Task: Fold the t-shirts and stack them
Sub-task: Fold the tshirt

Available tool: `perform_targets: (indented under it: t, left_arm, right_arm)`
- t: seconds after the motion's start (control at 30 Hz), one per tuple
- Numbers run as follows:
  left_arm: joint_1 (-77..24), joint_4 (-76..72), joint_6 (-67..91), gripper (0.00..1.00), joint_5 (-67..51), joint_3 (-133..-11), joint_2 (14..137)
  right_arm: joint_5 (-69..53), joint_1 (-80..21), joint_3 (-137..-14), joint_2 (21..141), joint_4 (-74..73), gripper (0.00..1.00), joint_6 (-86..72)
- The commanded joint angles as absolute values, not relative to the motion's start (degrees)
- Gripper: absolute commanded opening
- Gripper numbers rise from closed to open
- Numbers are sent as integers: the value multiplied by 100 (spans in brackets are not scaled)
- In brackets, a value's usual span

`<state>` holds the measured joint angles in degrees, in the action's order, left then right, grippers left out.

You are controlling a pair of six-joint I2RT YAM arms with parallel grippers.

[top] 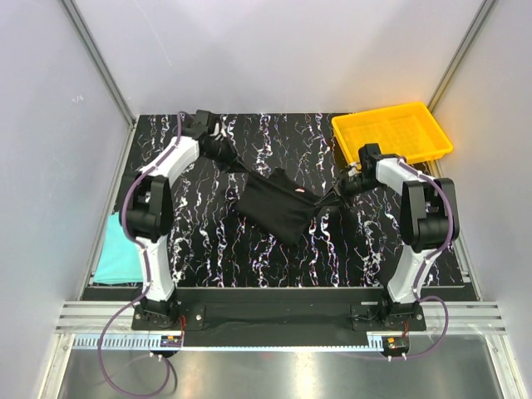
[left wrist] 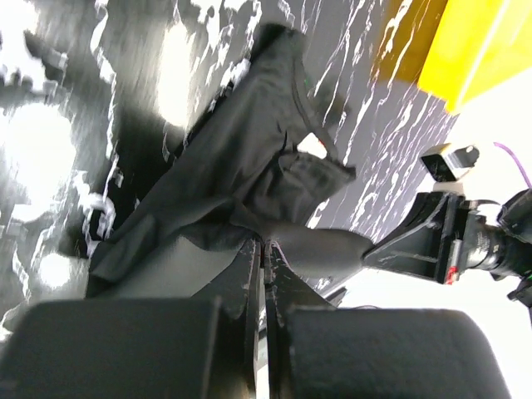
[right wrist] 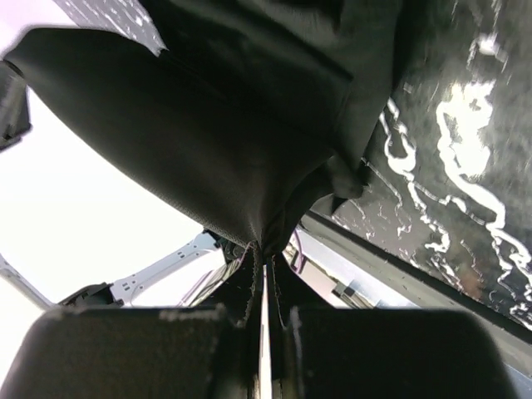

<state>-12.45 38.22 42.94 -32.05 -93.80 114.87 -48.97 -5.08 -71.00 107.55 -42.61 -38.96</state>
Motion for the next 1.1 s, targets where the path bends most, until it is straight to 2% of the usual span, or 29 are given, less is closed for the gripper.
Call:
perform_targets:
  t: [0.0,0.17,0.3,0.37,0.4,0.43,0.47,0.53,0.57,0.63,0.77,1.07]
  left_arm:
    - [-1169,3472,4333,5,-3225,-10089,11978]
    - [-1230,3419,4263,16,-3506,-10914,12847]
    - [-1362,3279,4157,20,-3603,-11311,13279]
    - [-1441,3278,4052,25,-3481,-11662,13368]
    - [-1433,3322,3939,26,-3367,-11750,13290]
    - [-1424,3366,3842,27,-2992,-11760,13132]
    - [-1415,3392,3710,33,-2779,-11716,12966]
    - [-1424,3393,3262,43,-2427,-11532,12440]
    - [-1415,3393,3165,48,-2461,-11322,12350]
    - [-1371,3393,3067,52,-2741,-10997,12270]
    - [-1511,3208,2761,56,-3717,-10618,12470]
    - [-1775,2401,2135,54,-3787,-9563,12604]
  right_arm:
    - [-4738,-431,-7496,10977,-4553,0,-3621]
    - [-4326,-299,-7629,11031,-4597,1,-3700]
    - [-3938,-167,-7611,11065,-4588,1,-3665]
    - [-3623,-97,-7699,11162,-4597,4,-3491]
    - [-3499,-88,-7751,11180,-4614,12,-3402]
    - [-3246,-88,-7830,11206,-4727,23,-3297]
    - [-3130,-79,-7935,11223,-4807,40,-3078]
    - [-2736,-79,-8252,11276,-5078,52,-2858]
    - [-2551,-97,-8383,11302,-5167,66,-2622]
    - [-2252,-88,-8586,11285,-5212,80,-2506]
    - [-2408,-97,-8614,11180,-5142,85,-2391]
    - [-3252,-369,-6893,10257,-3631,88,-2443]
